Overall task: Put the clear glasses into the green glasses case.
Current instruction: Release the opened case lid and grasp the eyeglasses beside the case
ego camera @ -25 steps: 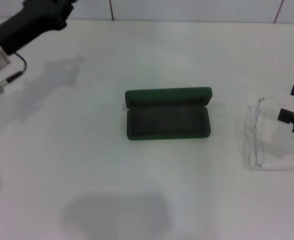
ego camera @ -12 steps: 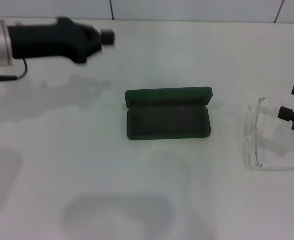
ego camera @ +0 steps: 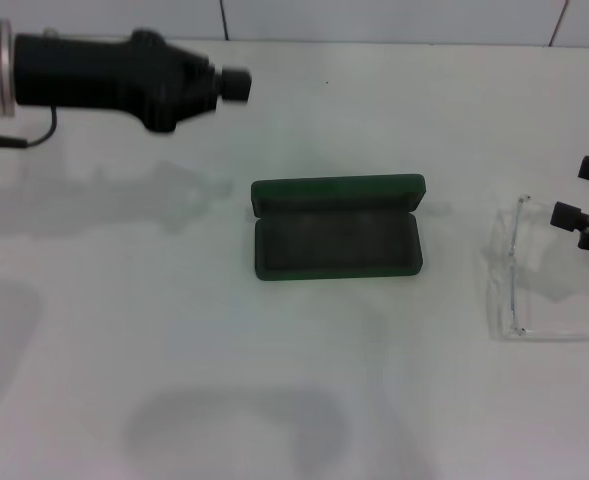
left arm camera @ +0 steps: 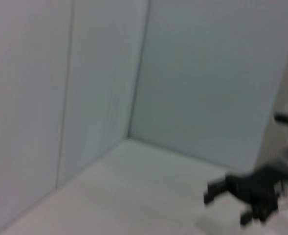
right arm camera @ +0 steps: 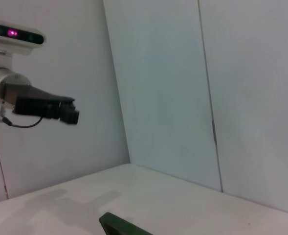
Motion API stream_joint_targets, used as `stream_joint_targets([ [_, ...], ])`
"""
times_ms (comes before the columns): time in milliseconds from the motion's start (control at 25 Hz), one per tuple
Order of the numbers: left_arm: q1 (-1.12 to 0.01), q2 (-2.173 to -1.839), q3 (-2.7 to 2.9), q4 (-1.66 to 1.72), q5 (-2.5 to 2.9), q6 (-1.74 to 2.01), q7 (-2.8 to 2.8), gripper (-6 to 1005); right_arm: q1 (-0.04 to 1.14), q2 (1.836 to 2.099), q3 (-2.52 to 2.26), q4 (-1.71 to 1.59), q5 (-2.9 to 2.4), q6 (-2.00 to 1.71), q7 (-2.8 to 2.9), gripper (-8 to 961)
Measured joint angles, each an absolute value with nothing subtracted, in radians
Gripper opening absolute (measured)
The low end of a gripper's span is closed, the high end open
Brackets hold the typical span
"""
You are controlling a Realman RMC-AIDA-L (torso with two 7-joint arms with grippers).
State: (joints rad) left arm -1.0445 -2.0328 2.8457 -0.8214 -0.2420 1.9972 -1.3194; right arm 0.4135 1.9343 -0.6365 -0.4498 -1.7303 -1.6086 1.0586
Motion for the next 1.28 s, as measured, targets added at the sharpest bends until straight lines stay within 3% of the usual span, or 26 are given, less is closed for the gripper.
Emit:
stream_joint_targets([
  [360, -1.02, -2.07, 2.845, -0.726, -0.693, 1.953, -1.423, 2, 0.427, 1.937, -0.637, -0.448, -1.73, -1.614, 1.039, 703],
  [800, -0.949, -2.054, 2.844, -0.379, -1.384, 1.89, -1.538, 2, 0.425, 1.944, -0.637, -0.442, -1.733, -1.608, 1.016, 702],
  [920, -0.924, -2.065, 2.844, -0.352, -1.512, 1.85, -1.733, 3, 0.418, 1.94, -0.634, -0.442, -1.733, -1.608, 1.016, 701],
  [1280, -0.882, -2.076, 2.845, -0.407, -1.383, 1.659, -2.094, 3, 0.414, 1.936, -0.635, -0.44, -1.734, -1.609, 1.015, 700],
])
